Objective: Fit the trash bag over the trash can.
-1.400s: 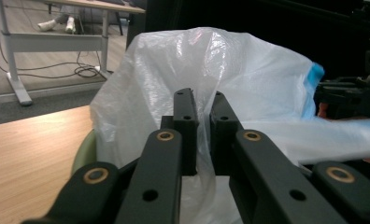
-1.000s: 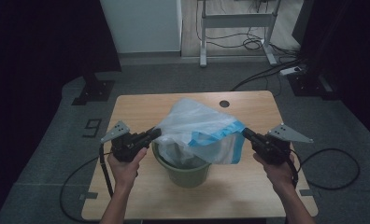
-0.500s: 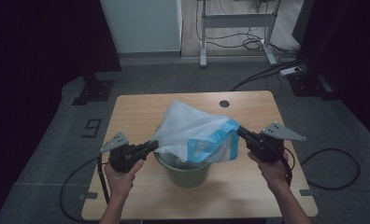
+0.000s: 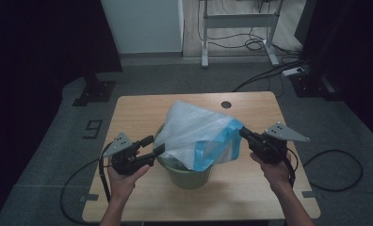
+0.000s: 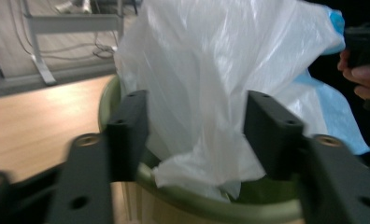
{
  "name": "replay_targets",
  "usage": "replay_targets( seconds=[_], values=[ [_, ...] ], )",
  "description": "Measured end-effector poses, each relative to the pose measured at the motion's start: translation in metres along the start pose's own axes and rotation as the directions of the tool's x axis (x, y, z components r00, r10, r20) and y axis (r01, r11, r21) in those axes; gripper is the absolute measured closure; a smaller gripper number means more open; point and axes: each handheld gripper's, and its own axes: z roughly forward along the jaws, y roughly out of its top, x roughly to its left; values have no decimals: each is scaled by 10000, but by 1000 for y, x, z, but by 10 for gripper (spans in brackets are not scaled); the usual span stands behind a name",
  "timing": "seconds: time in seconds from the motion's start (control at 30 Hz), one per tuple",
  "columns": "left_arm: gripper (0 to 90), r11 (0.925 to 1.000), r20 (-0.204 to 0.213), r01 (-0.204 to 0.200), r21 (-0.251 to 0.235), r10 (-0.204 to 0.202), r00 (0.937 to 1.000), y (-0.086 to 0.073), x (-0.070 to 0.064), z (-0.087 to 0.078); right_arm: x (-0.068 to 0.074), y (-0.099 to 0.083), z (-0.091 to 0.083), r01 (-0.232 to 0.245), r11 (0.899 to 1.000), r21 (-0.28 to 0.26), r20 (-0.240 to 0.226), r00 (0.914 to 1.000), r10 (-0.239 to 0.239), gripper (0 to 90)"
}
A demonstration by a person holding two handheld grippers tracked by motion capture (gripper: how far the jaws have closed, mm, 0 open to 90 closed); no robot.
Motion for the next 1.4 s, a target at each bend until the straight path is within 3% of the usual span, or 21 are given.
replay_targets(
  seconds=[0.07,0.2,0.43,0.6,0.67,0.77,0.83,0.97,1.13,1.4],
  values=[
    [310,9999,-36,-105,-60,105,9999,4,-2,-2,0,1,-1,32,10000,-10,-6,10000,-32,894],
    [291,9979,-129,-593,-241,590,9982,14,-10,-6,1,4,-3,79,10000,-26,-18,10000,-79,894],
    [328,9928,5,-1199,-29,1199,9928,36,-20,4,5,8,-1,165,9999,-2,-106,9998,-165,895],
    [386,9898,76,-1384,341,1382,9904,45,-23,19,7,10,0,206,9998,31,-179,9996,-205,894],
    [445,9896,39,-1356,482,1356,9908,47,-23,25,7,10,0,225,9997,25,-195,9996,-225,894],
    [610,9901,131,-1296,539,1291,9916,47,-21,30,7,10,0,232,9997,32,-226,9995,-231,894],
    [730,9917,256,-1188,484,1177,9927,47,-20,31,7,10,-1,237,9997,36,-241,9994,-236,894],
    [879,9950,269,-977,208,971,9949,46,-15,29,5,9,-2,207,9998,64,-210,9996,-206,894],
    [900,9987,56,-378,-350,380,9993,43,-1,21,1,5,-4,142,9998,139,-173,9998,-140,894],
    [900,9990,-313,382,-240,-389,9988,31,22,15,-6,-4,-4,-85,9994,323,-210,9997,92,894]
  ],
)
